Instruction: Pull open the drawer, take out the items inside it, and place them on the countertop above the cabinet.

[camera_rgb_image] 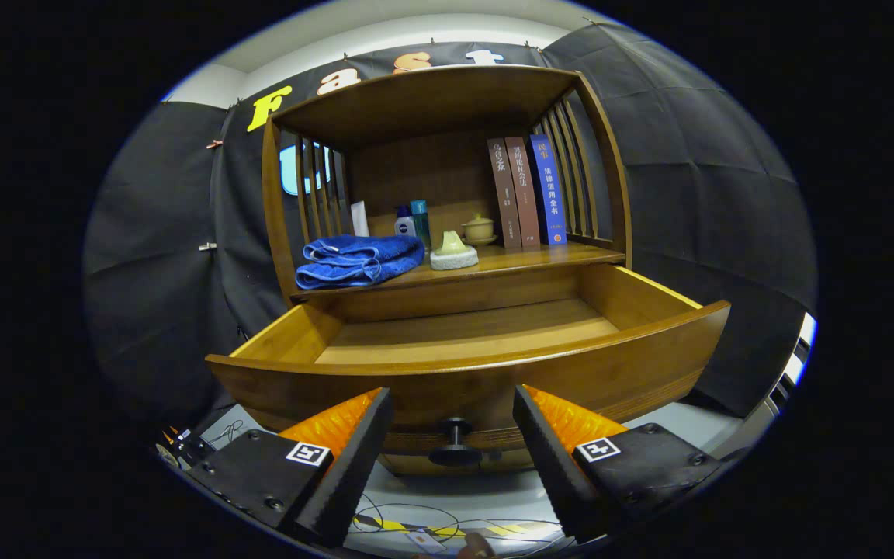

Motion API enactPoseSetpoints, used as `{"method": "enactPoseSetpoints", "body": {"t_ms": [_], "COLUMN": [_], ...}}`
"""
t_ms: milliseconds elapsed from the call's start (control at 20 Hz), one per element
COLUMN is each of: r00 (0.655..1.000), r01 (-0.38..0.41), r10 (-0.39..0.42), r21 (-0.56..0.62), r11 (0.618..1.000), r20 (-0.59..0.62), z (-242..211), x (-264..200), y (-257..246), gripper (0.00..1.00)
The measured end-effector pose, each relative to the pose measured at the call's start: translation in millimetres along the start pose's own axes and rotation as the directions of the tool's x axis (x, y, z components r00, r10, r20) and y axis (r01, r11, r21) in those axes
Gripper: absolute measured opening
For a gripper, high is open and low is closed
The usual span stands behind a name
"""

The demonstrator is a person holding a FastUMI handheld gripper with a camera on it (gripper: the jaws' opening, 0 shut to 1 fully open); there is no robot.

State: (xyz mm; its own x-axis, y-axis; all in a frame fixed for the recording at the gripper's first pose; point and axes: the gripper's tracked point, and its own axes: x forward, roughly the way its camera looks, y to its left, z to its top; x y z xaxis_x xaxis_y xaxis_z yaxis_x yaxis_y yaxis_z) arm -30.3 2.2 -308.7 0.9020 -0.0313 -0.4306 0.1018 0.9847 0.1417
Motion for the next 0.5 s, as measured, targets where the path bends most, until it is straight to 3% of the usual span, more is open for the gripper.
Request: {"method": "enactPoseSetpoints", "body": {"t_ms": [500], "r00": [0.999], "r01": [0.030], "r10": [-0.030], "r21": [0.005], "r11": [1.000], "r20": [-0.039], "z": [10.7], "x": [30.4], "y": [-0.3], "gripper": [0.99]}}
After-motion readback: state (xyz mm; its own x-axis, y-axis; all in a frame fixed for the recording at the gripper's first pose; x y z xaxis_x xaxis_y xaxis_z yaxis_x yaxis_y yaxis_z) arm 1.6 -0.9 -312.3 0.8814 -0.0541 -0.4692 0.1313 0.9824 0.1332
